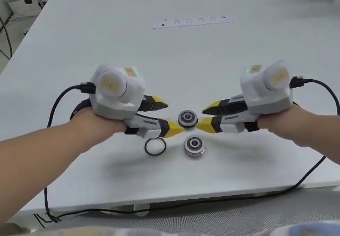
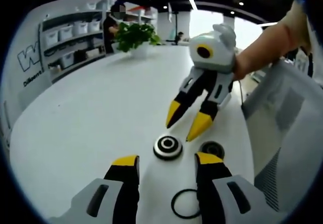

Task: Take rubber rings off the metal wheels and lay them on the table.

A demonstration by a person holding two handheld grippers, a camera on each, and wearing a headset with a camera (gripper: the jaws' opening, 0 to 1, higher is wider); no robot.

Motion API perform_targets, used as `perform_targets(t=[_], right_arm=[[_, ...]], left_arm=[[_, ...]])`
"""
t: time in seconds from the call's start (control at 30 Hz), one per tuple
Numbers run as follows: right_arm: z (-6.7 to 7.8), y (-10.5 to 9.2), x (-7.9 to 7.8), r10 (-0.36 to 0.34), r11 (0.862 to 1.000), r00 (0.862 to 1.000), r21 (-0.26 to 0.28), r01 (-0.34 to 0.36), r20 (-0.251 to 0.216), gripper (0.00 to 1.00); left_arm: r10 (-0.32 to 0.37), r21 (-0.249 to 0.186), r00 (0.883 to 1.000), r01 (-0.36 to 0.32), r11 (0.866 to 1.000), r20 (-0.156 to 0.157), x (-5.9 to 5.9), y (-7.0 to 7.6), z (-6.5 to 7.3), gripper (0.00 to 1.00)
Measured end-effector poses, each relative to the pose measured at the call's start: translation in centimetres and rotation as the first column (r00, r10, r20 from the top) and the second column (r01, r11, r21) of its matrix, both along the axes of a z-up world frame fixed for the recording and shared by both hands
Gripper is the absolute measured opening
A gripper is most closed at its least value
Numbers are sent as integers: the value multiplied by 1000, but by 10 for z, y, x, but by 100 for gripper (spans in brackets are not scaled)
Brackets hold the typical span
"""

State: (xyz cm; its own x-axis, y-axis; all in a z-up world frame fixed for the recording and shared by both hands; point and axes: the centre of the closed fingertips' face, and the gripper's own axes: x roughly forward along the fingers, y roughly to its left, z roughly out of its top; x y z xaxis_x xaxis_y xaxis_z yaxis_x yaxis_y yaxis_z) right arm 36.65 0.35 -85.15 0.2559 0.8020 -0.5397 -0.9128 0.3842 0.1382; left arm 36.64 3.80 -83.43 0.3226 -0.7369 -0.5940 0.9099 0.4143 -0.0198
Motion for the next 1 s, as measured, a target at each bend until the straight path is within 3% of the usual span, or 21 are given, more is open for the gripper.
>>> perform_targets(t=[0.37,0.63,1.0], right_arm=[[-5,5,0,18,1000,1000,-11,-18,-1,24],[-6,4,-1,14,1000,1000,-8,-14,-7,25],[-6,2,0,5,1000,1000,-4,-5,-10,25]], left_arm=[[-9,-12,1000,9,1000,-18,2,-12,-5,40],[-25,-15,999,24,1000,-32,1,-20,-8,29],[-50,24,999,50,998,-2,8,-29,-11,22]])
